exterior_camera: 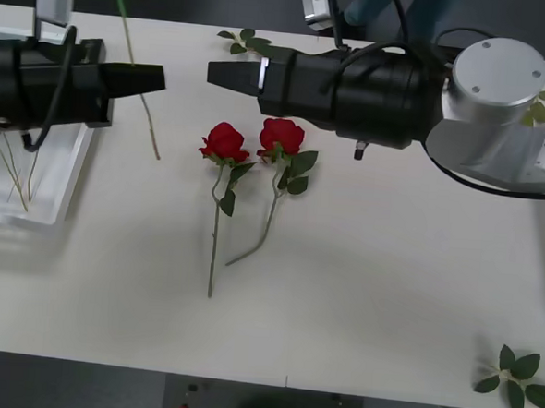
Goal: Put the red flowers into the right box and the blue flowers into the left box
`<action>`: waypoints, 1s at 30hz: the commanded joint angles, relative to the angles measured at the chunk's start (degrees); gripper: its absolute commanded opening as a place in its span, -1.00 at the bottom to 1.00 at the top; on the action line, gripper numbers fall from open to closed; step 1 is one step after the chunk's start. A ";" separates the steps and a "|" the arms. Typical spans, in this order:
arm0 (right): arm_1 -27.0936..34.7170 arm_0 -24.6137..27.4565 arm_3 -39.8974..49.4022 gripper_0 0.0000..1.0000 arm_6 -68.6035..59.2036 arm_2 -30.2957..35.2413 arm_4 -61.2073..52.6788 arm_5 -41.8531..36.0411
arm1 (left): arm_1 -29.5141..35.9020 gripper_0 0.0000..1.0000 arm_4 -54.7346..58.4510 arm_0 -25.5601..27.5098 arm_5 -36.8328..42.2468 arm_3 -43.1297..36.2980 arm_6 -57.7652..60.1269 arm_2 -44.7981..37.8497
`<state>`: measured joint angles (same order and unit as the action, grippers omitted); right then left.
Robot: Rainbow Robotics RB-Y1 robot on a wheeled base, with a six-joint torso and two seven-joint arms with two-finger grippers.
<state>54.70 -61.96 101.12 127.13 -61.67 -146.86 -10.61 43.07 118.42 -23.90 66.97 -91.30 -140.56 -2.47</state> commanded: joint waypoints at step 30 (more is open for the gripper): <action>24.05 -8.01 -25.89 1.00 26.06 4.37 15.55 -65.86 | 23.99 -1.00 -22.71 8.87 -3.60 23.37 14.79 -8.43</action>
<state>79.73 -68.32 76.68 147.26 -57.74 -133.66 -75.86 65.50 98.00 -15.08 64.26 -67.33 -132.80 -8.74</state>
